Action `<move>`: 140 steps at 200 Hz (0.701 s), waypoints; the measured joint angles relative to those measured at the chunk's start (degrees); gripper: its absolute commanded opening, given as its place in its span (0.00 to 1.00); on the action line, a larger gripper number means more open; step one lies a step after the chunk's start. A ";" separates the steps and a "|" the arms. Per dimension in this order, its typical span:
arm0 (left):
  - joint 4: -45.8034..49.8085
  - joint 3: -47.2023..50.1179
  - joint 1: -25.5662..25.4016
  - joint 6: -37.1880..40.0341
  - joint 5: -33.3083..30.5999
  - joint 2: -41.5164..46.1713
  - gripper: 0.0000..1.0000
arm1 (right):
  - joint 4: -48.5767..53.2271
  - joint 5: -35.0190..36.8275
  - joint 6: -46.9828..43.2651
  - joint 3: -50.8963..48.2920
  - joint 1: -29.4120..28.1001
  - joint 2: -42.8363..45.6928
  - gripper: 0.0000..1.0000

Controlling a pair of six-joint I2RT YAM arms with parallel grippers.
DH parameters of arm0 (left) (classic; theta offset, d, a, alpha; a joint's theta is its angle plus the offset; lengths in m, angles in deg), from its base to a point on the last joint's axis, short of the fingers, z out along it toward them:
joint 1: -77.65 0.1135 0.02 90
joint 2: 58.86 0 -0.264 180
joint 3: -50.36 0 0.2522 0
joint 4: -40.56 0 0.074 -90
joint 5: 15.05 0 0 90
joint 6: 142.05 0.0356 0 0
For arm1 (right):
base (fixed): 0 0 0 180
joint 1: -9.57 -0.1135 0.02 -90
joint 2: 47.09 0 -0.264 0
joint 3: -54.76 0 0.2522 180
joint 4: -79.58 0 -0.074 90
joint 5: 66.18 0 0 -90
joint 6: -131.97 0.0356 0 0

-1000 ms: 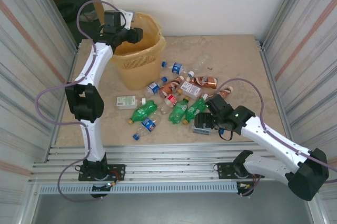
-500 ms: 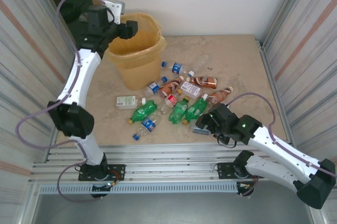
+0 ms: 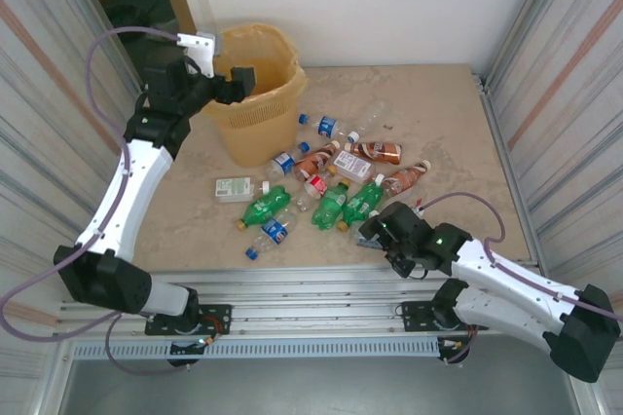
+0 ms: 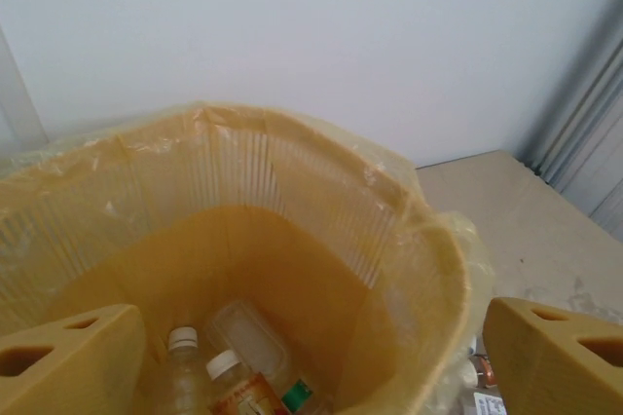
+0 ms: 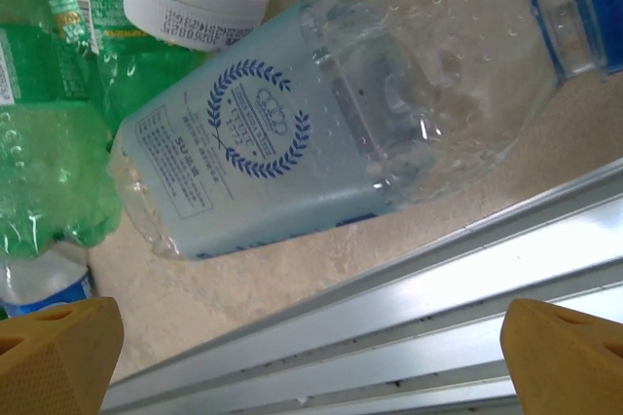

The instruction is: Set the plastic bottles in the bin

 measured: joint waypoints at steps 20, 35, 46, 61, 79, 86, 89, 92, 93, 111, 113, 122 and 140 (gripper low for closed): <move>-1.86 2.97 -2.03 -0.48 -0.15 2.78 0.96 | -2.25 1.14 1.07 -0.11 0.00 -1.38 0.98; -2.95 4.42 -3.50 -0.61 -0.35 4.26 0.97 | -3.85 1.84 1.88 -0.17 0.00 -2.49 0.98; -3.78 5.22 -4.24 -0.70 -0.39 5.07 0.98 | -4.72 2.19 2.25 -0.17 0.07 -3.50 0.98; -4.55 6.29 -4.83 -0.83 -0.39 6.03 0.99 | -5.53 2.56 2.86 -0.17 0.15 -4.94 0.98; -5.05 7.28 -5.22 -1.03 -0.39 6.64 0.99 | -6.21 2.84 3.43 -0.22 0.44 -6.12 0.98; -5.14 7.48 -5.29 -1.03 -0.39 6.67 0.99 | -6.47 3.08 3.45 -0.22 0.48 -6.56 0.98; -5.16 7.58 -5.31 -1.03 -0.39 6.67 0.99 | -6.54 3.17 3.45 -0.22 0.57 -6.80 0.98; -5.16 7.67 -5.31 -1.03 -0.39 6.67 0.99 | -6.67 3.30 3.48 -0.22 0.70 -7.13 0.98; -5.16 7.69 -5.31 -1.03 -0.39 6.67 0.99 | -6.71 3.32 3.50 -0.22 0.72 -7.19 0.98; -5.27 8.13 -5.31 -1.07 -0.39 6.67 0.99 | -7.19 4.20 3.65 -0.22 1.49 -8.09 0.98; -5.27 8.17 -5.31 -1.11 -0.39 6.67 0.99 | -7.26 4.31 3.67 -0.22 1.60 -8.15 0.98; -5.38 8.28 -5.31 -1.22 -0.39 6.67 0.99 | -7.54 4.52 3.67 -0.22 2.12 -8.33 0.98; -5.55 8.44 -5.33 -1.27 -0.37 6.67 0.99 | -7.91 4.74 3.67 -0.22 3.19 -9.01 0.98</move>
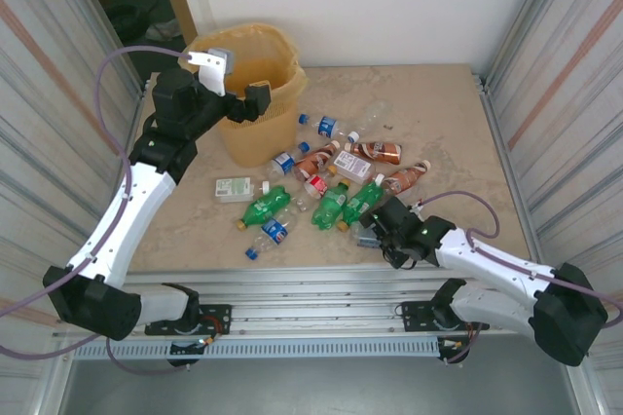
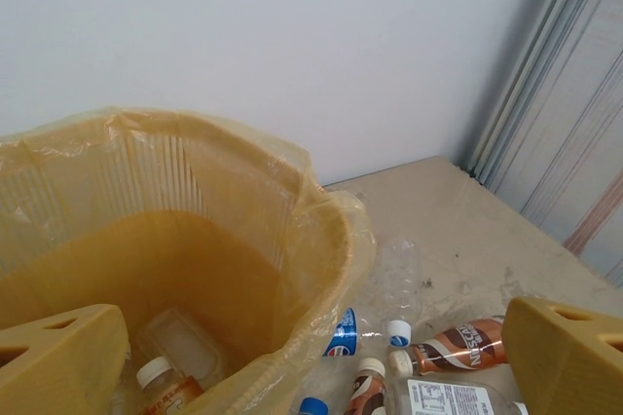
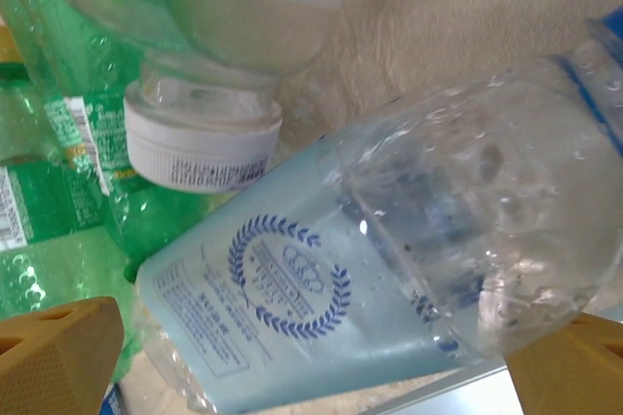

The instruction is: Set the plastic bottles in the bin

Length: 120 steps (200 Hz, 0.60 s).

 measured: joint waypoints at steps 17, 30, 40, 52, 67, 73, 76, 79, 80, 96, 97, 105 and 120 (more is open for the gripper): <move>-0.07 0.00 0.00 -0.33 0.00 -0.02 0.99 | -0.33 0.09 -0.07 0.00 0.96 -0.96 0.98; -0.39 0.11 0.00 -0.42 0.00 -0.04 0.99 | -0.66 0.22 -0.15 0.00 1.70 -1.77 0.98; -0.39 0.11 0.00 -0.50 0.00 -0.07 0.99 | -0.79 0.24 -0.46 0.00 2.23 -2.38 0.98; -0.55 0.17 0.00 -0.83 0.00 -0.17 0.98 | -0.90 0.24 -0.90 0.04 2.71 -3.28 0.98; -0.79 0.22 -0.09 -1.05 0.00 -0.37 0.99 | -0.87 0.20 -1.84 0.26 3.06 -4.63 0.98; -0.76 0.22 -0.17 -1.16 0.00 -0.44 0.99 | -0.83 0.17 -2.10 0.52 3.21 -5.31 0.98; -0.76 0.24 -0.24 -1.25 0.00 -0.48 0.99 | -0.81 0.15 -2.21 0.68 3.26 -5.60 0.99; -0.79 0.26 -0.24 -1.29 0.02 -0.50 0.99 | -0.79 0.13 -2.40 0.87 3.26 -6.01 0.99; -0.79 0.28 -0.24 -1.27 0.00 -0.50 0.99 | -0.81 0.13 -2.45 0.92 3.26 -6.10 0.99; -0.79 0.44 -0.26 -1.33 0.02 -0.50 0.99 | -0.68 -0.33 -3.41 1.97 3.26 -7.76 1.00; -0.79 0.44 -0.26 -1.33 0.02 -0.50 0.99 | -0.68 -0.33 -3.45 2.01 3.26 -7.82 0.99; -0.79 0.48 -0.35 -1.46 0.00 -0.50 0.99 | -0.61 -0.52 -3.76 2.45 3.26 -8.57 0.99; -0.79 0.48 -0.35 -1.60 0.00 -0.50 0.99 | -0.63 -0.85 -4.31 2.82 3.23 -9.60 0.97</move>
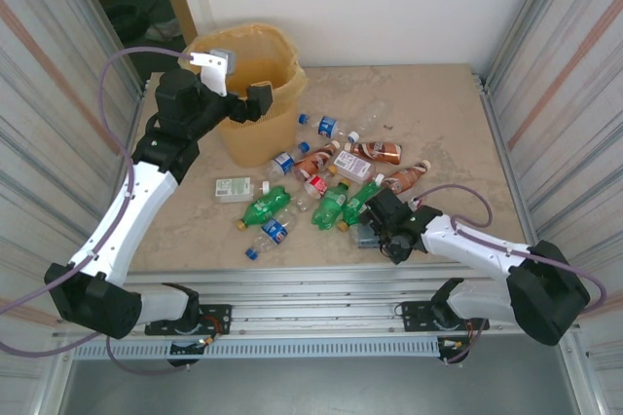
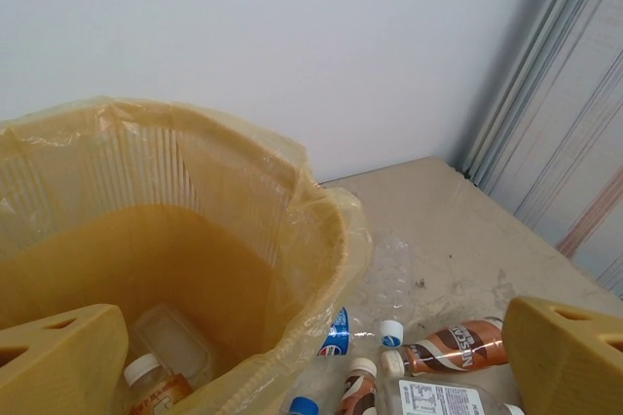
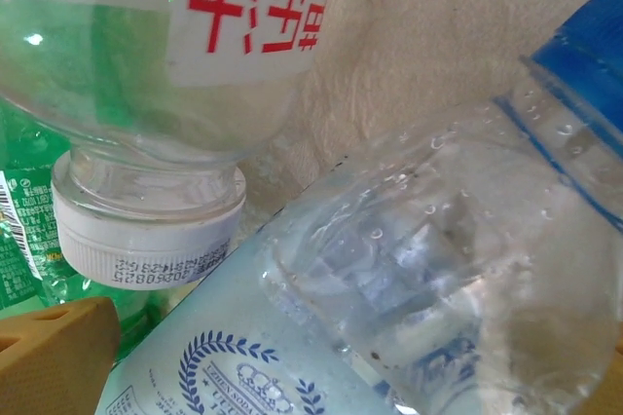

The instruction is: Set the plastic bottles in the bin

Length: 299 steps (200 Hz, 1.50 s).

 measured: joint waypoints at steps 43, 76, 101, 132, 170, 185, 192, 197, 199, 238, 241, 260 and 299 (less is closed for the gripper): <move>-0.02 0.11 0.00 -0.57 -0.02 0.00 0.99 | 0.68 -1.16 -0.83 0.20 -0.07 -1.66 0.90; 0.00 0.13 0.00 -0.96 -0.09 0.00 0.99 | 1.75 -1.73 -1.79 0.28 -0.15 -1.77 0.76; 0.00 0.17 0.00 -1.11 -0.44 0.00 0.99 | 2.82 -1.79 -2.21 0.28 -0.15 -1.60 0.63; 0.02 0.37 0.00 -1.42 -0.57 0.00 0.99 | 4.59 -1.97 -2.49 0.28 0.11 0.44 0.55; 0.02 0.39 0.00 -2.36 -0.55 0.09 0.99 | 9.60 -0.92 -3.61 0.72 0.66 6.34 0.50; 0.02 0.42 0.00 -2.82 -0.44 0.26 0.99 | 12.37 0.11 -4.87 2.08 0.76 9.16 0.48; 0.02 0.48 0.00 -3.15 -0.37 0.46 0.99 | 13.51 0.72 -5.57 2.99 0.76 10.21 0.48; 0.07 0.48 0.00 -3.39 -0.24 0.57 0.99 | 14.27 1.27 -6.36 3.76 0.76 11.13 0.47; 0.07 0.48 0.00 -3.52 -0.11 0.61 0.99 | 14.53 1.60 -6.78 4.15 0.76 11.56 0.47; 0.02 0.52 0.00 -5.97 2.56 1.75 0.99 | 15.08 6.60 -18.16 10.80 0.70 17.99 0.44; 0.02 0.52 0.00 -6.23 2.93 1.86 0.99 | 14.78 6.80 -19.45 11.17 0.70 18.34 0.44; 0.00 0.52 -0.22 -7.63 4.87 2.62 0.99 | 11.28 8.28 -27.56 13.44 0.50 19.54 0.44; -0.17 0.37 -2.71 -9.84 9.75 3.43 0.98 | -1.90 8.15 -45.72 15.91 -0.72 18.47 0.43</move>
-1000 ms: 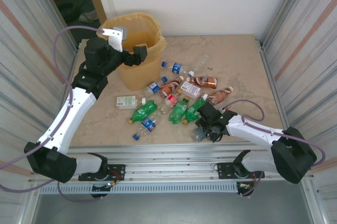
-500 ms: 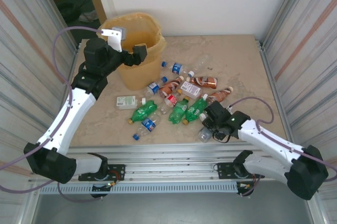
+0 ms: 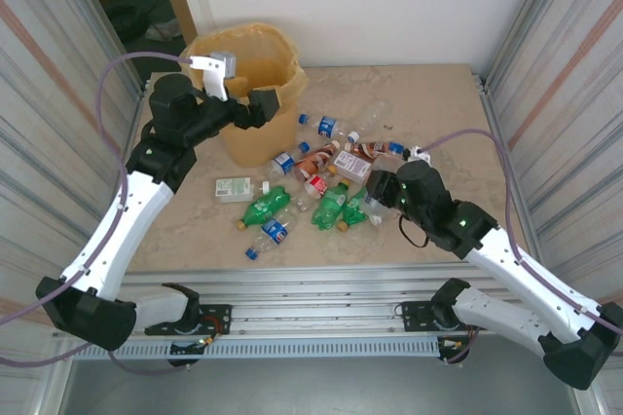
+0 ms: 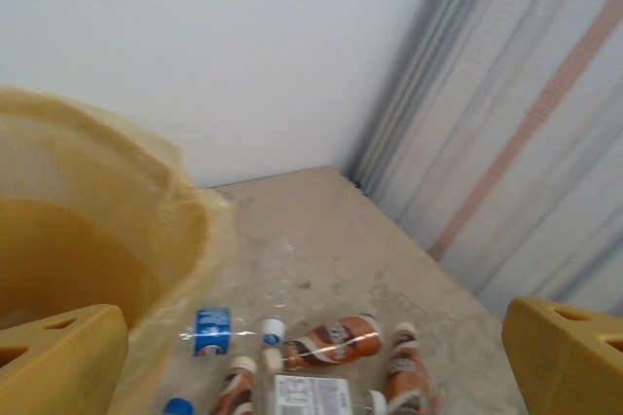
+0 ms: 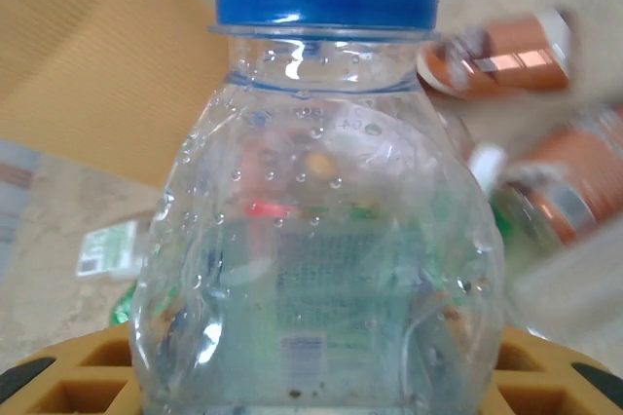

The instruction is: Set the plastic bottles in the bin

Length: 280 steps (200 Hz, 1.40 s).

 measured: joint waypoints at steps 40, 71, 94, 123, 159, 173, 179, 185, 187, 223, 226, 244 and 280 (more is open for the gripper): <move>0.74 -4.11 -2.60 -1.25 6.62 -2.82 0.95 | -11.61 -4.17 -16.70 4.46 -0.96 -5.66 0.43; 2.16 -8.02 -4.98 -1.42 11.15 -5.86 0.89 | -16.74 -8.98 -25.73 8.48 -1.60 -10.51 0.44; 2.84 -9.49 -6.45 -1.51 13.57 -7.80 0.85 | -18.78 -12.50 -30.08 10.25 -1.60 -12.66 0.43; 3.85 -10.78 -8.13 -1.60 16.06 -10.38 0.81 | -20.59 -15.82 -33.53 12.00 -1.60 -14.73 0.44; 5.01 -11.65 -9.27 -1.81 17.40 -12.63 0.72 | -21.40 -18.51 -35.41 12.90 -1.60 -16.41 0.44; 5.03 -11.72 -9.53 -1.86 17.75 -13.11 0.67 | -21.42 -19.04 -35.91 12.96 -1.60 -16.83 0.43; 5.05 -11.72 -9.57 -1.81 17.79 -13.27 0.65 | -21.46 -19.32 -36.02 12.98 -1.60 -17.00 0.44; 5.09 -11.74 -9.68 -1.84 17.79 -13.38 0.62 | -21.46 -19.58 -36.06 13.00 -1.60 -17.16 0.44; 5.11 -11.76 -9.68 -1.84 17.84 -13.40 0.61 | -21.46 -19.67 -36.06 13.03 -1.60 -17.18 0.44; 5.16 -11.91 -10.03 -2.32 17.77 -13.62 0.42 | -21.64 -20.09 -36.06 13.86 -1.86 -18.23 0.44; 5.18 -11.91 -10.03 -2.23 17.77 -13.62 0.40 | -21.66 -20.13 -36.09 13.90 -1.86 -18.25 0.44; 5.11 -11.91 -9.92 -2.23 17.42 -13.66 0.32 | -21.68 -20.22 -36.09 14.05 -1.86 -18.29 0.44; 4.72 -11.45 -9.94 -2.01 17.29 -13.64 0.13 | -21.40 -20.04 -36.09 14.08 -1.86 -18.32 0.47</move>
